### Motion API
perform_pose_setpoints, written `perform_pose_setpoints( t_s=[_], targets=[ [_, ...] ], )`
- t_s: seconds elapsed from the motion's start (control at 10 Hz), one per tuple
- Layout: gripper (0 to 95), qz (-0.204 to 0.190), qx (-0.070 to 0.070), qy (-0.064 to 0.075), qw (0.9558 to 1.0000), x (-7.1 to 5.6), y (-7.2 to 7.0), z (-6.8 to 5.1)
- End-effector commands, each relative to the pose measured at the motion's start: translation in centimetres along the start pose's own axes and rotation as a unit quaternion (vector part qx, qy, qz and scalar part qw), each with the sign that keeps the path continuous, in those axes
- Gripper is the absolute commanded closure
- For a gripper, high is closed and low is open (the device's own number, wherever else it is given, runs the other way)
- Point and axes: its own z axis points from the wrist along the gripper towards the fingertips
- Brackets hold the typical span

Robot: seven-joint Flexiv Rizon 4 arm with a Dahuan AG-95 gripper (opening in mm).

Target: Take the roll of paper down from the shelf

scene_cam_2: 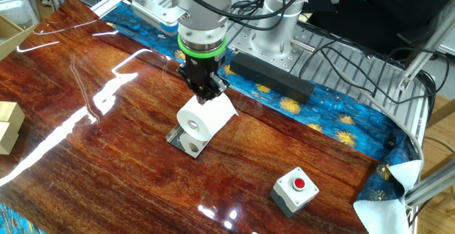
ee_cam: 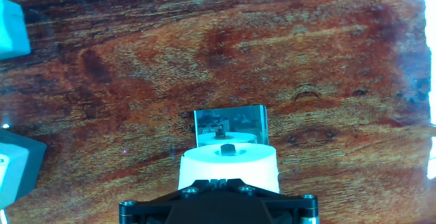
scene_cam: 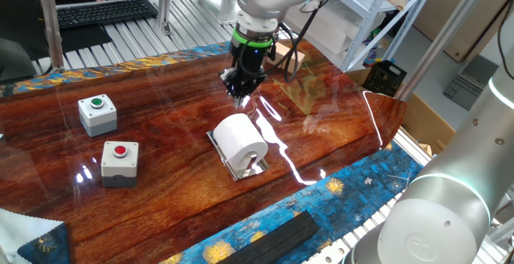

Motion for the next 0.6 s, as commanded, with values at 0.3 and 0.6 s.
perform_pose_setpoints(
  t_s=[0.3, 0.6],
  targets=[
    [0.0, 0.016, -0.003, 0.005, 0.9999, 0.24, 0.04, 0.53],
    [0.0, 0.014, -0.002, 0.005, 0.9999, 0.93, -0.16, 1.12]
  ],
)
